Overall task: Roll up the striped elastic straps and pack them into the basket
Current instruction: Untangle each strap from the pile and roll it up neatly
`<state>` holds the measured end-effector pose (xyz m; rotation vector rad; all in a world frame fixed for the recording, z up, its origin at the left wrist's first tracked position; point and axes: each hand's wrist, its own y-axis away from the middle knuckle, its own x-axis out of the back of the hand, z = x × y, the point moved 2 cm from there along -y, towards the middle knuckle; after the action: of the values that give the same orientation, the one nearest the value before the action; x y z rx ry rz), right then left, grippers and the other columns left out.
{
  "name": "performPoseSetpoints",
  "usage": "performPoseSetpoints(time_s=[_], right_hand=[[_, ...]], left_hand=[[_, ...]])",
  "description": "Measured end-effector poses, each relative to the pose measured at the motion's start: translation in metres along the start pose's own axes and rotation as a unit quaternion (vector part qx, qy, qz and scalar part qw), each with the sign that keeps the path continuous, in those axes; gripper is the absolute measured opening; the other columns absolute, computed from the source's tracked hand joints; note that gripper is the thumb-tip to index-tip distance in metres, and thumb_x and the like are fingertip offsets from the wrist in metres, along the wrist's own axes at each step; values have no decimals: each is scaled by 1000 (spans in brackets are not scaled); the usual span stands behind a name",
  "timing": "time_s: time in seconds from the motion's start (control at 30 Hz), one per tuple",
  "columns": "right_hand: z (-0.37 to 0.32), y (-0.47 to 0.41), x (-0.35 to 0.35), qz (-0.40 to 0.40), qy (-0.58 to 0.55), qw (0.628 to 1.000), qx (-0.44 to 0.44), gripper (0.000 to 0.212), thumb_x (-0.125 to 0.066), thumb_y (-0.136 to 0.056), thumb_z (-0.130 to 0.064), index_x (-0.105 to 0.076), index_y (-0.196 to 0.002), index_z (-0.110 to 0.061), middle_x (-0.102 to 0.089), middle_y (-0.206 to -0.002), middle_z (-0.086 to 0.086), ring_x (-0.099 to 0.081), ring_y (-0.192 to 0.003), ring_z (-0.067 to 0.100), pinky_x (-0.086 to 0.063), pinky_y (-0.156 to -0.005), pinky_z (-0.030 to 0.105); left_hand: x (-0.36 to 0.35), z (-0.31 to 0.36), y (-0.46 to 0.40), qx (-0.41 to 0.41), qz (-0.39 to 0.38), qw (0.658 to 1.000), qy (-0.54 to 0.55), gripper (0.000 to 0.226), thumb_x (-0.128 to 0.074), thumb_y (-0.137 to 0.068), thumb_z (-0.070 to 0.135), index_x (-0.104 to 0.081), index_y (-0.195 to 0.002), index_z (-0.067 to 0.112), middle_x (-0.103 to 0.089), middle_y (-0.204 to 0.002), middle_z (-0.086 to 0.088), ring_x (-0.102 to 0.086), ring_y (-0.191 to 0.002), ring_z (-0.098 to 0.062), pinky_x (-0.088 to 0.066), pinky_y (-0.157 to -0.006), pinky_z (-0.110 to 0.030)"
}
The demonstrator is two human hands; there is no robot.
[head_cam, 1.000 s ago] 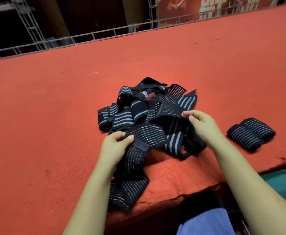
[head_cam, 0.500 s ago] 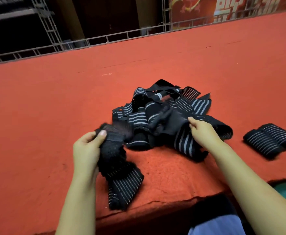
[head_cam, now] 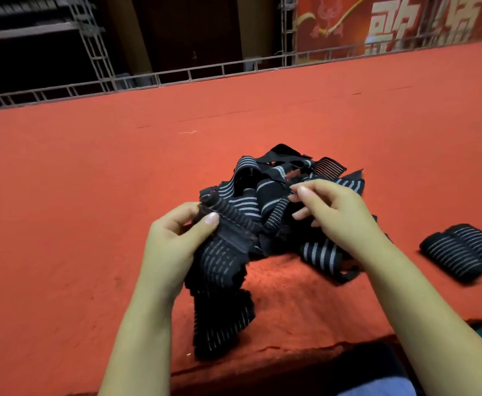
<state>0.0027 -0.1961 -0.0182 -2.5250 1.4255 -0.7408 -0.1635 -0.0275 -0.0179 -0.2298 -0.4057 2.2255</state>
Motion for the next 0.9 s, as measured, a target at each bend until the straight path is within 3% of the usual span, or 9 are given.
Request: performPoseSetpoints(time_s=[0.1, 0.2, 0.3, 0.37, 0.43, 0.53, 0.67, 0.73, 0.9], right_hand=[[-16, -1, -14, -67, -172, 978, -93, 52, -36, -88, -61, -69, -96, -22, -75, -95, 0, -70, -90, 9, -52, -68, 22], [-15, 0, -35, -183, -247, 930, -201, 77, -18, -83, -73, -67, -101, -15, -74, -90, 3, -69, -84, 15, -52, -71, 28], [-14, 5, -51, -252, -294, 892, -232, 78, -24, -81, -73, -68, -102, -12, -69, -78, 1, -63, -75, 14, -46, -68, 27], [-14, 11, -59, -291, -279, 887, -226, 77, -34, -78, -68, -67, -111, -6, -73, -95, 9, -67, -88, 17, -52, -82, 29], [-14, 16, -64, -313, -258, 891, -203, 66, -45, -81, -55, -65, -116, -2, -73, -98, 11, -68, -88, 17, -55, -83, 27], [-14, 17, -62, -279, -294, 896, -182, 40, -55, -82, -36, -67, -102, -3, -71, -81, 7, -66, -70, 14, -54, -66, 23], [-5, 15, -47, -239, -272, 916, -171, 29, -64, -76, -30, -66, -97, -10, -66, -80, 3, -60, -68, 14, -50, -62, 25], [-2, 14, -44, -223, -272, 922, -163, 12, -66, -81, -14, -66, -93, -13, -66, -78, -1, -63, -67, 10, -53, -58, 24], [-1, 8, -38, -168, -305, 925, -153, 14, -58, -89, -1, -61, -83, -14, -62, -77, 2, -61, -65, 10, -52, -58, 22]], left_hand=[[-12, 19, 10, -118, -95, 978, -142, 24, -68, -74, 34, -69, -73, 10, -68, -86, 5, -63, -86, -12, -47, -78, -23], [-24, 27, 21, -223, -171, 914, -292, 23, -63, -80, 28, -68, -75, 5, -65, -85, 2, -61, -85, -11, -44, -77, -18], [-35, 23, 32, -268, -237, 865, -352, 11, -65, -81, 20, -71, -77, 11, -67, -87, 2, -59, -85, -13, -42, -79, -16], [-42, 16, 41, -283, -268, 846, -365, 5, -68, -79, 14, -73, -77, 12, -69, -88, 3, -59, -83, -17, -44, -80, -22], [-46, 10, 47, -289, -287, 834, -372, 6, -68, -80, 13, -73, -77, 12, -69, -87, 3, -59, -81, -21, -45, -79, -30], [-44, 6, 47, -285, -278, 839, -372, 4, -69, -79, 13, -72, -76, 13, -69, -88, 4, -60, -81, -21, -45, -79, -32], [-30, -1, 43, -271, -243, 846, -389, 4, -68, -75, 16, -70, -71, 14, -69, -88, 7, -57, -81, -14, -41, -80, -24], [-27, -4, 40, -261, -237, 846, -400, 8, -65, -76, 22, -69, -71, 17, -69, -91, 11, -57, -84, -12, -39, -82, -25], [-18, -10, 34, -222, -199, 892, -340, 5, -64, -77, 30, -68, -76, 27, -65, -120, 16, -57, -106, -5, -39, -94, -28]])
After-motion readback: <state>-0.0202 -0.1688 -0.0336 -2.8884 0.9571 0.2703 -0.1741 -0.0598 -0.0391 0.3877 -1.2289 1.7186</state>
